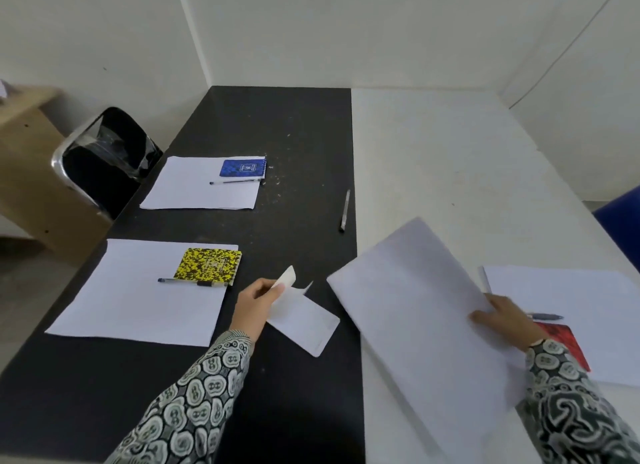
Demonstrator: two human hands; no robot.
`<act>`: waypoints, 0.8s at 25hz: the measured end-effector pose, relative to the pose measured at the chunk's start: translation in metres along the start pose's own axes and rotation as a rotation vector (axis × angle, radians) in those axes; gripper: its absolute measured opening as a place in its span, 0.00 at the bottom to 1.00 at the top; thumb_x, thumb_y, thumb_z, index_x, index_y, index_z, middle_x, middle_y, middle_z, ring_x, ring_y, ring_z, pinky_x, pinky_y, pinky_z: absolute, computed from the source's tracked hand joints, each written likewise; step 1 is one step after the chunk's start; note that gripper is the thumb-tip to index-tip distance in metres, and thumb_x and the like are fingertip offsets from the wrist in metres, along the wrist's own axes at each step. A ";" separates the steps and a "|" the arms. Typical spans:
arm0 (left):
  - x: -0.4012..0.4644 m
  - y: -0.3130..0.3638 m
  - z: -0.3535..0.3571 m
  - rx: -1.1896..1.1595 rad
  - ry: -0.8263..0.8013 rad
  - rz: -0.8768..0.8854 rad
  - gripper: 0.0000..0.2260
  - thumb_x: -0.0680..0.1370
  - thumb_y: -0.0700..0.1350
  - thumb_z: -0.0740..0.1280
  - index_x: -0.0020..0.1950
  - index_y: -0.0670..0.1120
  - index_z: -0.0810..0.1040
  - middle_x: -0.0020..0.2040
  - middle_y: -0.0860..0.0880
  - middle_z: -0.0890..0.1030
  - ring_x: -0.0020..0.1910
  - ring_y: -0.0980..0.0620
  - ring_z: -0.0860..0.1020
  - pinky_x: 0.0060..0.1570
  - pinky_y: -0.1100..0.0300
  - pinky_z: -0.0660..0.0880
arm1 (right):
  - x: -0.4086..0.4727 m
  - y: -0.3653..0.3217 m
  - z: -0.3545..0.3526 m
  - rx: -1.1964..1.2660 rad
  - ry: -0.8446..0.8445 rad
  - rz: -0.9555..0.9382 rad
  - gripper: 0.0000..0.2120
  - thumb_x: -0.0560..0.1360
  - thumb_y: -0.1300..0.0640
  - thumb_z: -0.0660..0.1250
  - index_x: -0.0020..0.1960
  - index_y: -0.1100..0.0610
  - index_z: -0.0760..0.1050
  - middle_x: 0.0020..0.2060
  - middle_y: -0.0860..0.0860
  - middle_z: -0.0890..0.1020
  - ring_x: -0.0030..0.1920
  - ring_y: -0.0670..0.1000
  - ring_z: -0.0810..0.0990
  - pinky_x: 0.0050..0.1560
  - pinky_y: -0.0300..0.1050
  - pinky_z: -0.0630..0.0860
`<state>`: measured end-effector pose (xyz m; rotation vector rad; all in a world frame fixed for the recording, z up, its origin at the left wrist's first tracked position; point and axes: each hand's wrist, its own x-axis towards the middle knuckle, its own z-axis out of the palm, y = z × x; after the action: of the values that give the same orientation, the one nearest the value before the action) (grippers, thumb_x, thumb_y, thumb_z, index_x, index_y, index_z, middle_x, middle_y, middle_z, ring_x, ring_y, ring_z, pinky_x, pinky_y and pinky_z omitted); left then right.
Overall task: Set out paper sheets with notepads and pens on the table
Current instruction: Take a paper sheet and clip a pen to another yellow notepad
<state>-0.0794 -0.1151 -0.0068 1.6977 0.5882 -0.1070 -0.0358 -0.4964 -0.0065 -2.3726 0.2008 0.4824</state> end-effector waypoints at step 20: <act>0.022 -0.062 -0.018 0.662 -0.268 0.275 0.11 0.77 0.43 0.63 0.59 0.46 0.74 0.70 0.49 0.63 0.71 0.48 0.58 0.63 0.58 0.64 | 0.046 -0.069 0.075 -0.251 -0.376 -0.050 0.16 0.62 0.49 0.65 0.48 0.54 0.75 0.46 0.54 0.79 0.46 0.54 0.78 0.41 0.40 0.72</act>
<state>-0.0920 -0.0854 -0.0671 2.3369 0.1074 -0.3557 0.0036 -0.3956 -0.0341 -2.4631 -0.0967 0.9637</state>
